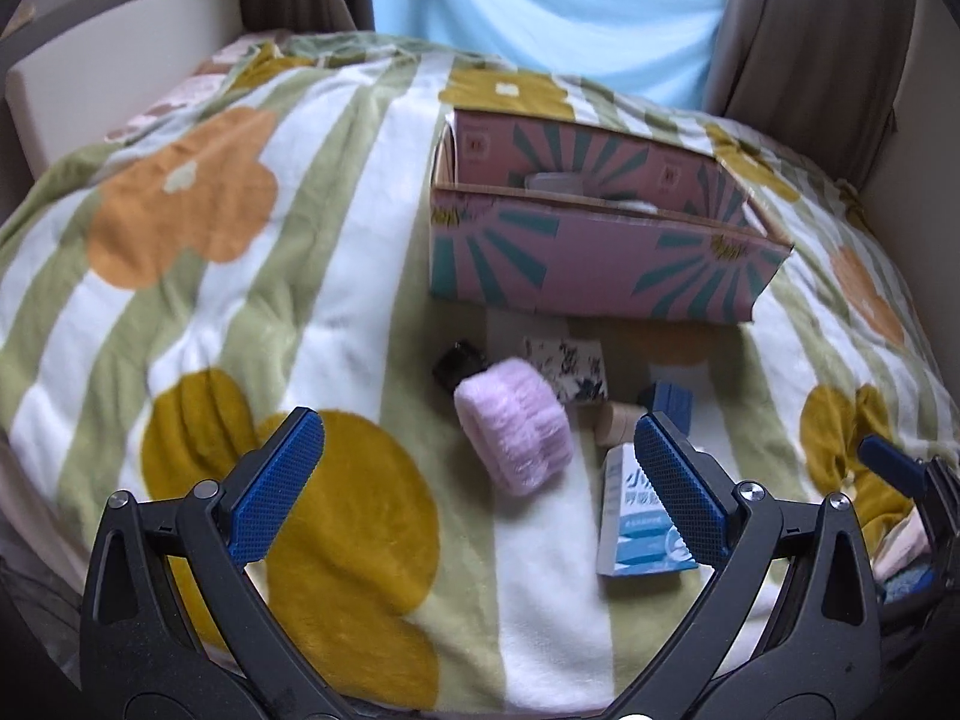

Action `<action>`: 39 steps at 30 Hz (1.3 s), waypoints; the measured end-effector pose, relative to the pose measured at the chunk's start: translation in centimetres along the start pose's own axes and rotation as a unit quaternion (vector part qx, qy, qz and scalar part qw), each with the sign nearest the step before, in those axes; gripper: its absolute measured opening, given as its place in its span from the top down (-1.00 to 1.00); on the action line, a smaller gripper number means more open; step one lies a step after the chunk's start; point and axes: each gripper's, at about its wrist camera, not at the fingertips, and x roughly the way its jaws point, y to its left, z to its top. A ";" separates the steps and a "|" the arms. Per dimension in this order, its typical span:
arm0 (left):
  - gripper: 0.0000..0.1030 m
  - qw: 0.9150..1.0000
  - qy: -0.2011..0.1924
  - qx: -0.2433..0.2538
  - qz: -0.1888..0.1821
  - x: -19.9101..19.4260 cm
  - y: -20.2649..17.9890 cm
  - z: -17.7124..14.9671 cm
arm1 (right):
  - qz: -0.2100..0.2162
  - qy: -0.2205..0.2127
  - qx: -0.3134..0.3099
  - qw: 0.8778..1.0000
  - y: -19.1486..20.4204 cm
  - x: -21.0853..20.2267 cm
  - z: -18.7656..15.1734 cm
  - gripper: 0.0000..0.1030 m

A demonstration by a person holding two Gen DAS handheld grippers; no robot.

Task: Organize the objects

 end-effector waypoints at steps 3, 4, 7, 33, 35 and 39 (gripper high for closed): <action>-1.00 1.000 0.018 -0.003 -0.002 1.7 -0.1 -0.6 | 0.001 0.012 -0.015 1.000 1.0 1.6 -1.6 -0.93; -1.00 1.000 0.023 -0.003 0.000 2.2 -0.1 -0.8 | 0.003 0.016 -0.016 1.000 1.2 2.1 -2.1 -0.93; -1.00 0.999 0.037 0.000 -0.003 3.6 -0.4 -1.1 | 0.009 0.031 -0.013 0.999 1.8 3.9 -3.5 -0.93; -0.61 0.996 0.089 0.021 0.018 11.2 -2.2 -1.3 | -0.047 0.063 -0.011 0.997 1.8 10.7 -4.6 -0.93; -0.48 0.996 0.088 0.020 0.015 11.2 -2.2 -1.3 | -0.050 0.064 -0.008 0.997 1.7 10.8 -4.5 -0.93; -0.15 0.996 0.087 0.027 0.006 11.0 -2.4 -1.2 | -0.056 0.067 -0.005 0.996 1.4 10.9 -4.3 -0.92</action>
